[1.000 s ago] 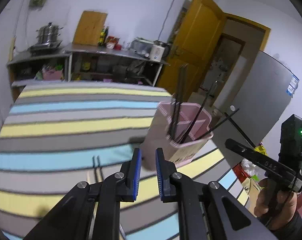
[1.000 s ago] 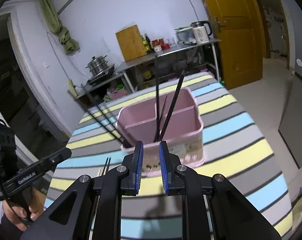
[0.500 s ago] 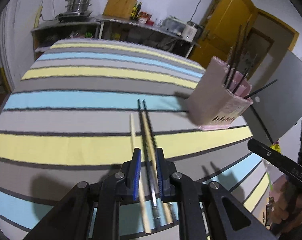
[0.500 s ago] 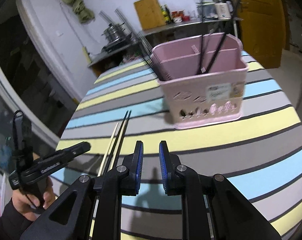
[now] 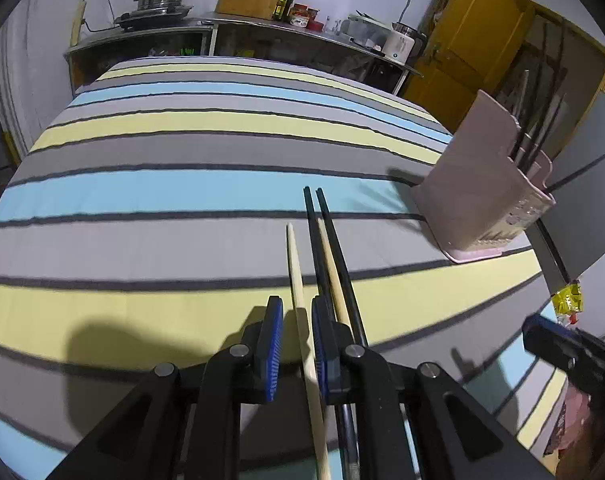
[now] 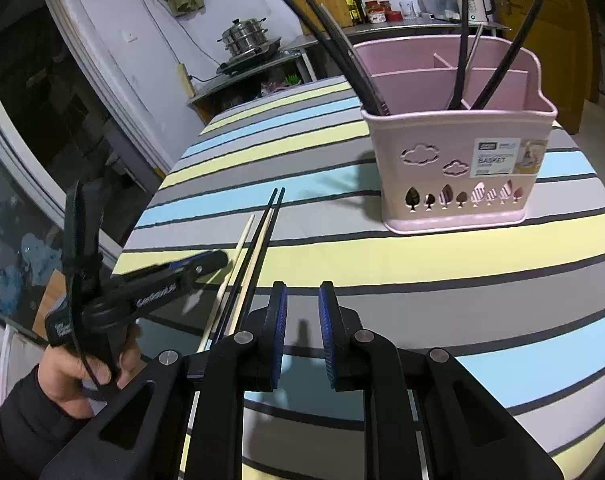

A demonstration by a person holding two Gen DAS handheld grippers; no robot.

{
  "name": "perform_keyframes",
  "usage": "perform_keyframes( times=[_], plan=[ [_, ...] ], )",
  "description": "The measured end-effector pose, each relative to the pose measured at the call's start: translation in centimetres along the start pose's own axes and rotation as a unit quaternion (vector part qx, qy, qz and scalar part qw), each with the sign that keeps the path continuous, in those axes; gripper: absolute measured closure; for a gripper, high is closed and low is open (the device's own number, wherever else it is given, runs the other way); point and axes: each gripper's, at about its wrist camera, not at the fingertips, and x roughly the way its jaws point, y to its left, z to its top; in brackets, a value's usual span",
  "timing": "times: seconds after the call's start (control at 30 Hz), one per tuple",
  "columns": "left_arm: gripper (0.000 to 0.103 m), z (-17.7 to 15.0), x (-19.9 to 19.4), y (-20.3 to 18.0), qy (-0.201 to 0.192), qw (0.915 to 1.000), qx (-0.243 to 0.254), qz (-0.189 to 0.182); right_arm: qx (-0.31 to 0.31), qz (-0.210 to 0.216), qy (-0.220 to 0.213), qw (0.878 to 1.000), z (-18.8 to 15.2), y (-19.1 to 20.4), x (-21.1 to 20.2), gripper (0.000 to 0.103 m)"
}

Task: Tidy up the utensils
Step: 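Move both tools back down to the remaining chopsticks on the cloth, then grasp a wooden chopstick with the left tool while the right tool grasps a black one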

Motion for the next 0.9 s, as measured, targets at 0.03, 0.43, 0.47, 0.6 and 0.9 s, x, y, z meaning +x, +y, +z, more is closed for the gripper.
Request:
perform_keyframes(
  times=[0.03,0.43,0.47,0.6,0.9],
  plan=[
    [0.089,0.3,0.3,-0.1,0.001,1.0000,0.002,0.003,0.000,0.001,0.002,1.000,0.0,0.0,0.2,0.086],
    [0.089,1.7,2.4,-0.8,-0.001,0.9979,0.050,0.042,-0.003,0.006,0.017,1.000,0.6,0.4,2.4,0.086],
    [0.089,1.8,2.5,-0.8,-0.001,0.9976,0.054,0.043,-0.004,0.006,0.019,1.000,0.7,0.6,2.7,0.086],
    [0.096,1.7,2.3,0.0,-0.001,0.9977,0.053,0.042,-0.009,0.008,0.030,0.999,1.1,1.4,4.4,0.086],
    [0.097,0.3,0.1,3.7,-0.005,0.9991,0.005,0.041,-0.010,0.009,0.059,0.998,2.2,2.6,9.3,0.086]
  ],
)
